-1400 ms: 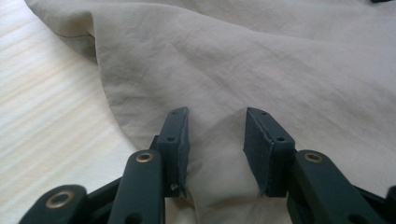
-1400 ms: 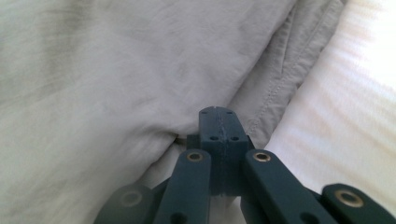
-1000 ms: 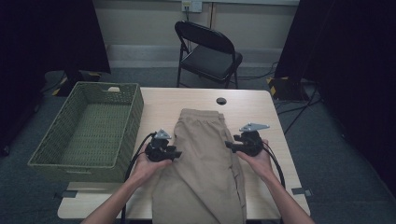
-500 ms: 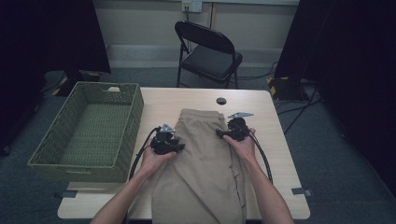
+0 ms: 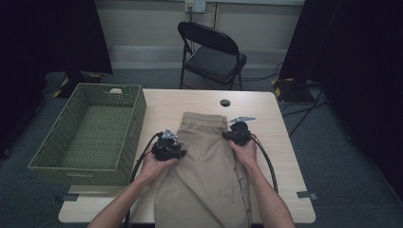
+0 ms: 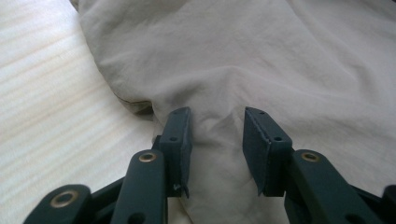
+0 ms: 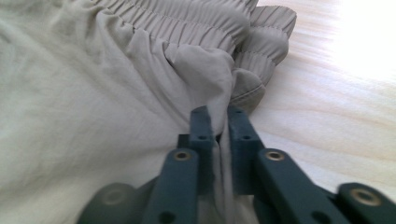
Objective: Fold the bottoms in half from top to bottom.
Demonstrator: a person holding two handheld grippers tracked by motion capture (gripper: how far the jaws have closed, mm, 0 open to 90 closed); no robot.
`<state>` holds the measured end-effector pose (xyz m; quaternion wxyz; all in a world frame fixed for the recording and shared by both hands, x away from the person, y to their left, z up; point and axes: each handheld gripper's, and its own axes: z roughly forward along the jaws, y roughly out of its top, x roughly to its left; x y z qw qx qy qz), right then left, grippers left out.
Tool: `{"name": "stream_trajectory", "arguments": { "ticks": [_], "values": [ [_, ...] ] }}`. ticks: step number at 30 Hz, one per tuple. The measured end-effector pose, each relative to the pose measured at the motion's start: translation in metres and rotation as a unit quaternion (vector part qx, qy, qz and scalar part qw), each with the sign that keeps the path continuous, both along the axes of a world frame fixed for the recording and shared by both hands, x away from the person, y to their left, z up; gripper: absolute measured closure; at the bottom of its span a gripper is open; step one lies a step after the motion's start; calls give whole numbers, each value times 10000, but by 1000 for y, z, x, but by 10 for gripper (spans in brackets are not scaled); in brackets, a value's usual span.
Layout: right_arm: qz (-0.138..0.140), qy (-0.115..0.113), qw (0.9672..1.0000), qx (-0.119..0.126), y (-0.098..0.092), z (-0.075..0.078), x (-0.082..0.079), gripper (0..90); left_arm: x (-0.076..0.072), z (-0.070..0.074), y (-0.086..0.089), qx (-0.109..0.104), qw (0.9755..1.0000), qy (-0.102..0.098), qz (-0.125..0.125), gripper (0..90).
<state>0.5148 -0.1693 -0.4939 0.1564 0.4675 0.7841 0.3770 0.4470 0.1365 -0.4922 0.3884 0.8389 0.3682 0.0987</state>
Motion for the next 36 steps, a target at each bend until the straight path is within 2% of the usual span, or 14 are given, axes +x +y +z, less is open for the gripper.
{"name": "stream_trajectory", "arguments": {
  "ticks": [4, 7, 11, 12, 13, 14, 15, 17, 18, 20, 23, 28, 30, 36],
  "values": [
    [199, 32, 9998, -31, 2, 1, -8, 866, -10, 2, 5, -41, 9998, 177, -80, 636],
    [324, -21, 9995, -3, 2, 0, -17, 866, -13, 4, 10, -195, 9993, 291, -125, 625],
    [351, -46, 9994, 65, 0, -1, -26, 865, -5, 14, 19, -667, 9973, 108, 293, 578],
    [351, -49, 9993, 73, -1, -1, -26, 862, 0, 16, 21, -726, 9967, 152, 337, 575],
    [375, -44, 9993, 52, -1, -1, -27, 857, 5, 18, 21, -667, 9968, 119, 430, 560],
    [378, -48, 9993, 20, 0, -1, -27, 848, 8, 20, 22, -733, 9953, 5, 636, 549],
    [397, -67, 9992, -27, 1, 0, -26, 827, 13, 22, 21, -878, 9939, 32, 664, 537],
    [381, -90, 9992, -42, 0, 1, -25, 733, 21, 21, 16, -802, 9939, -46, 757, 517],
    [367, -78, 9993, -24, 0, 3, -24, 682, 26, 19, 14, -755, 9943, 51, 755, 505],
    [337, -132, 9993, 60, -2, 6, -22, 582, 34, 16, 10, -747, 9942, 10, 775, 493],
    [287, -206, 9992, 180, -1, 13, -16, 487, 46, 12, 7, -725, 9948, 155, 701, 456],
    [204, -229, 9994, 140, 5, 18, -4, 406, 55, 6, 5, -522, 9948, 227, 847, 439],
    [102, -229, 9995, 182, 6, 17, 0, 384, 55, 1, 4, -525, 9945, 265, 863, 482],
    [-52, 16, 9999, 113, 6, 3, 7, 382, 49, -4, 5, -448, 9965, 161, 685, 593]
  ]
}}
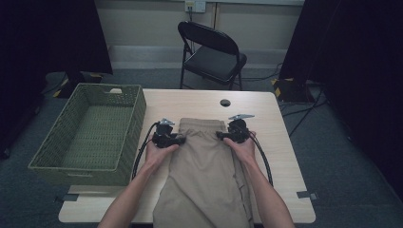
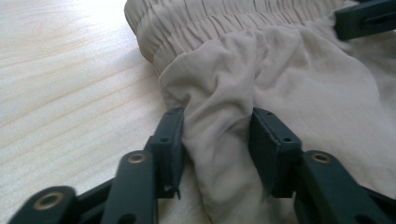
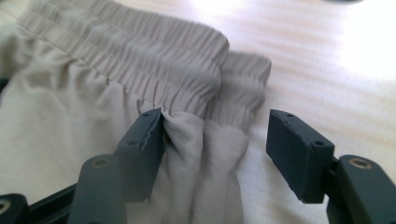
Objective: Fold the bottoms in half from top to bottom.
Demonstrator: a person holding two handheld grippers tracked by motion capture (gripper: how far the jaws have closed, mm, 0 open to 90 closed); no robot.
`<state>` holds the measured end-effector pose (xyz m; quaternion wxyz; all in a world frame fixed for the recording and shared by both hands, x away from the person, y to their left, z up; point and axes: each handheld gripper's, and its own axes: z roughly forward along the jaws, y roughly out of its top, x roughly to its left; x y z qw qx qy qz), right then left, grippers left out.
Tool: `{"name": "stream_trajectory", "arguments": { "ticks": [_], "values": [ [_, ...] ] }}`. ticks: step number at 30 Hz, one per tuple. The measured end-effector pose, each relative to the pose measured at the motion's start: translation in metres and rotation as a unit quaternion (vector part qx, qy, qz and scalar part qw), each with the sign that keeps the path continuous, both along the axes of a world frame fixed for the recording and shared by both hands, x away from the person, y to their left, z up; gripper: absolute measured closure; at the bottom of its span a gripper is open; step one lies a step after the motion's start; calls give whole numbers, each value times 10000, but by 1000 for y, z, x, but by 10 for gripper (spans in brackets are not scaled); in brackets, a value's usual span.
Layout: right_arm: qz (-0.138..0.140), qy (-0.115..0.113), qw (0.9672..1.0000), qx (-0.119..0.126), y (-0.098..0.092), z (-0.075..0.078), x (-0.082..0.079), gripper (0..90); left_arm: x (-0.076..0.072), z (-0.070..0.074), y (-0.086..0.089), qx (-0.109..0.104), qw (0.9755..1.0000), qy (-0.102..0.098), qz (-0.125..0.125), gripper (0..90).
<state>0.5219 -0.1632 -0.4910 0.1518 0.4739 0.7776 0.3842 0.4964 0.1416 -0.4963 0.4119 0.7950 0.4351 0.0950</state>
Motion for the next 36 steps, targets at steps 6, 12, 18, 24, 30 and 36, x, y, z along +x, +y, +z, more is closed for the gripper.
{"name": "stream_trajectory", "arguments": {
  "ticks": [6, 12, 18, 24, 30, 36],
  "values": [
    [34, -108, 9999, -81, 5, -6, -5, 567, -5, -1, 2, -62, 10000, -9, -63, 695],
    [222, -121, 9997, 46, 9, -5, -13, 801, -6, 1, 11, -263, 9996, 54, -78, 716],
    [451, -87, 9988, 195, 8, -7, -19, 823, 4, 11, 20, -539, 9984, 12, 151, 494],
    [672, -102, 9977, 36, 9, -5, -27, 818, 16, 18, 21, -870, 9958, -36, 292, 450],
    [621, -184, 9979, 83, 7, 2, -26, 531, 21, 10, 14, -531, 9974, 26, 477, 538],
    [425, -212, 9985, 260, 12, 14, -9, 345, 18, 7, 11, -284, 9988, -91, 392, 553]
  ]
}}
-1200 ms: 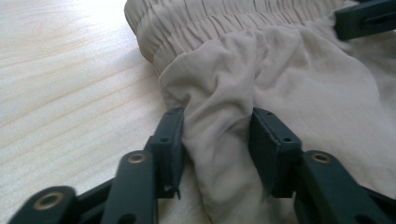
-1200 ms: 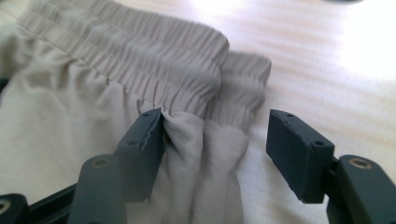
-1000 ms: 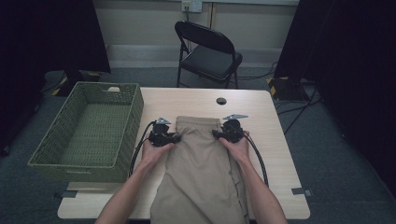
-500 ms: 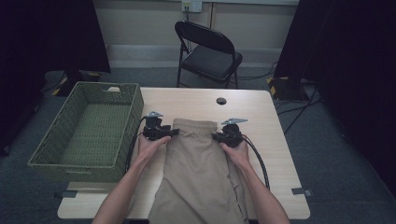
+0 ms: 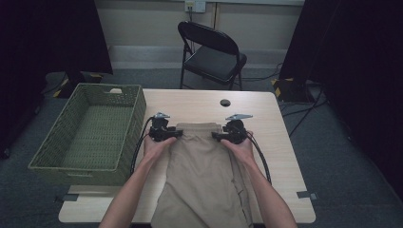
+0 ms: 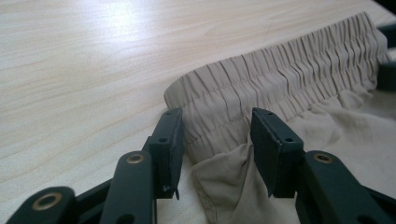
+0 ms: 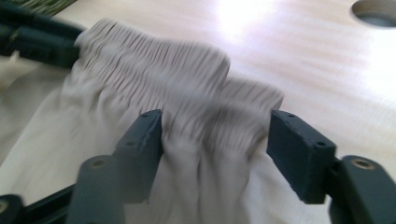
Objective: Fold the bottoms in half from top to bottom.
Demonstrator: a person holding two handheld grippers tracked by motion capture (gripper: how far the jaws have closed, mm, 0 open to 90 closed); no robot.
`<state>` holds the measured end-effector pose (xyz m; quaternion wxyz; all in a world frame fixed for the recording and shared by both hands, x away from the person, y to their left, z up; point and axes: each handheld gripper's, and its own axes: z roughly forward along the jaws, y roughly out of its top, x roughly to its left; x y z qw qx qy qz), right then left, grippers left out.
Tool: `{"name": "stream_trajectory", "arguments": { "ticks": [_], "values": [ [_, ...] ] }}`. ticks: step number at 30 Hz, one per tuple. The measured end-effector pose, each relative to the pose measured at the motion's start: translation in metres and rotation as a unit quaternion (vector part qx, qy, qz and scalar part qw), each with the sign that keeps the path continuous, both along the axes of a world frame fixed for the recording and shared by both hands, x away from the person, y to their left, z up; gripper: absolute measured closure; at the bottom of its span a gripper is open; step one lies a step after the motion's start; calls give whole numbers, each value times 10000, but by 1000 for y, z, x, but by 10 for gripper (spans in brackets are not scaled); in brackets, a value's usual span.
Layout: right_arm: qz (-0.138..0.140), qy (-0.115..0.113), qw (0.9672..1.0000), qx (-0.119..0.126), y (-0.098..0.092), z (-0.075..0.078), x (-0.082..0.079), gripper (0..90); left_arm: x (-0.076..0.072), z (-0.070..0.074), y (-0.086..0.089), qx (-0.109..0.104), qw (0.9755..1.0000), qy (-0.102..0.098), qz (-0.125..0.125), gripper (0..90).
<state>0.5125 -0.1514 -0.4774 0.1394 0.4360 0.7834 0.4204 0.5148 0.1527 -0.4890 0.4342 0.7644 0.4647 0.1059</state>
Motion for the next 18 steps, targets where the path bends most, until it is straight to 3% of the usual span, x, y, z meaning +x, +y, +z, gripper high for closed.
{"name": "stream_trajectory", "arguments": {
  "ticks": [2, 6, 11, 18],
  "values": [
    [-59, 24, 9998, 182, 3, 2, 6, 333, -1, -2, 0, 54, 10000, 4, -18, 558],
    [-289, -25, 9996, -65, 12, 1, 14, 324, -2, -5, 0, 136, 9998, 87, -79, 562],
    [-471, 223, 9986, -6, 9, -11, 21, 312, -5, -8, -1, 112, 9999, 43, -78, 578],
    [-531, 372, 9975, 277, 5, -21, 21, 334, -8, -11, -1, 55, 9999, 41, -92, 579]
  ]
}}
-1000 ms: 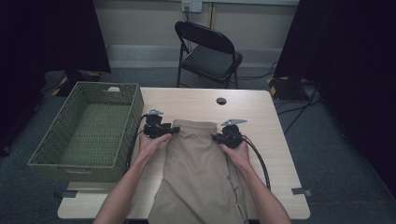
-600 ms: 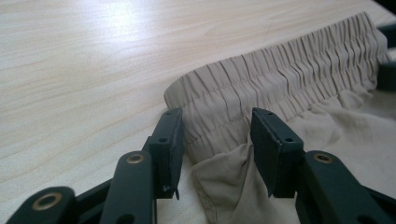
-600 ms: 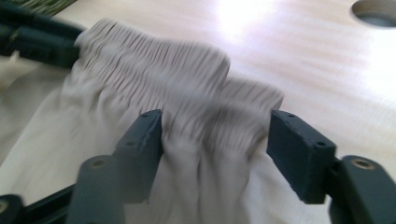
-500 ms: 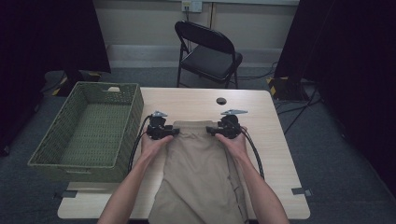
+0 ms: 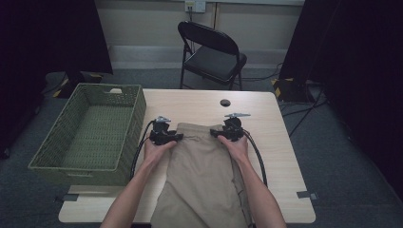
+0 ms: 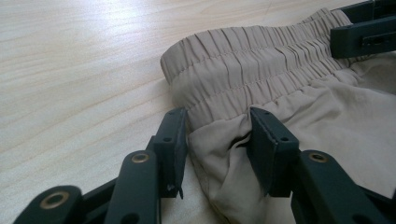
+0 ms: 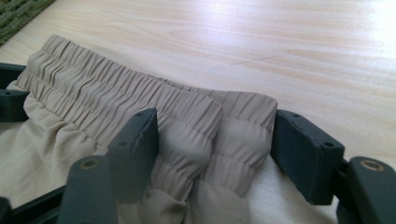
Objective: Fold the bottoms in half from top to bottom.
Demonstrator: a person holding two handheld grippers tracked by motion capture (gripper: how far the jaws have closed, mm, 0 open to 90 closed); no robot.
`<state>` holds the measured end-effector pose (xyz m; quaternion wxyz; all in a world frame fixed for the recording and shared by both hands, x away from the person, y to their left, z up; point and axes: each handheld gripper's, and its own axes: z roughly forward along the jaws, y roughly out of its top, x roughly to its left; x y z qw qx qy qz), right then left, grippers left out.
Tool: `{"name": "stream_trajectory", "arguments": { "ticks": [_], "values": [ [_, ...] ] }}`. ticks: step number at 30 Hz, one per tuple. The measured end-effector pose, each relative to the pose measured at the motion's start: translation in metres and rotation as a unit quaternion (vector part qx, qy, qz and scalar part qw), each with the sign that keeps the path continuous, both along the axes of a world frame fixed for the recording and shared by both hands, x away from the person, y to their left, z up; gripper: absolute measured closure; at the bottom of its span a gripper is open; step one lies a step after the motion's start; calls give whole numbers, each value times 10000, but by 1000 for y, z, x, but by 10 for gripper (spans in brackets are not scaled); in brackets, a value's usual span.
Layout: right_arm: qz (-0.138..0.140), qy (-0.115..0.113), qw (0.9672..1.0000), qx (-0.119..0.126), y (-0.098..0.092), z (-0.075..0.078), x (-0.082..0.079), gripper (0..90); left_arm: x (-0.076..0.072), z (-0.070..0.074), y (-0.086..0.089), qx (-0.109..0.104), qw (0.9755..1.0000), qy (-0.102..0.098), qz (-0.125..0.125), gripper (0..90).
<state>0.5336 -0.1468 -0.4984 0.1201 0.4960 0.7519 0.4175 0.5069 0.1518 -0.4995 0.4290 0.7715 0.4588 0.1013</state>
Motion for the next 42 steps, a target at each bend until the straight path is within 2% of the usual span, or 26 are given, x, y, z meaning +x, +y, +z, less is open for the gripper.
{"name": "stream_trajectory", "arguments": {
  "ticks": [3, 5, 7, 10, 16, 21, 23, 25, 28, 32, 35, 36, 38, 41, 42],
  "values": [
    [53, 20, 9999, 87, 0, 0, -3, 436, -2, 0, 1, 32, 10000, -16, -50, 581],
    [127, -99, 9999, -14, 2, 2, -6, 520, -3, 0, 1, 51, 9999, -10, -93, 583],
    [192, -230, 9995, -100, 4, 7, -9, 649, -2, 0, 2, -50, 10000, 11, -84, 582],
    [293, -344, 9989, -137, 7, 14, -13, 711, 0, -1, 7, -308, 9995, 100, -40, 546],
    [481, -539, 9974, 9, 5, 24, -19, 728, 3, 0, 15, -655, 9978, 101, 8, 428],
    [683, -716, 9950, 90, 6, 37, -26, 731, 7, 9, 12, -793, 9968, 23, -129, 373],
    [746, -727, 9946, 45, 7, 39, -29, 732, 12, 11, 11, -728, 9973, -7, -67, 366],
    [798, -709, 9943, -6, 8, 38, -31, 732, 17, 8, 8, -644, 9978, 124, -111, 388],
    [776, -705, 9945, -14, 7, 35, -32, 732, 17, 5, 3, -512, 9984, 155, -207, 417],
    [763, -664, 9949, 5, 4, 32, -32, 732, 19, 0, 2, -411, 9983, 337, -248, 417],
    [740, -670, 9950, -43, 5, 32, -33, 731, 18, 0, -3, -366, 9986, 251, -272, 419],
    [740, -671, 9950, -48, 4, 32, -33, 731, 18, 0, -3, -365, 9984, 268, -334, 438],
    [713, -651, 9953, -91, 4, 31, -33, 731, 17, 0, -6, -421, 9984, 260, -258, 469],
    [641, -594, 9961, -78, 2, 28, -32, 731, 15, -1, -6, -351, 9988, 191, -291, 519],
    [629, -592, 9962, -77, 2, 27, -32, 731, 14, -1, -6, -392, 9988, 171, -258, 540]
  ]
}}
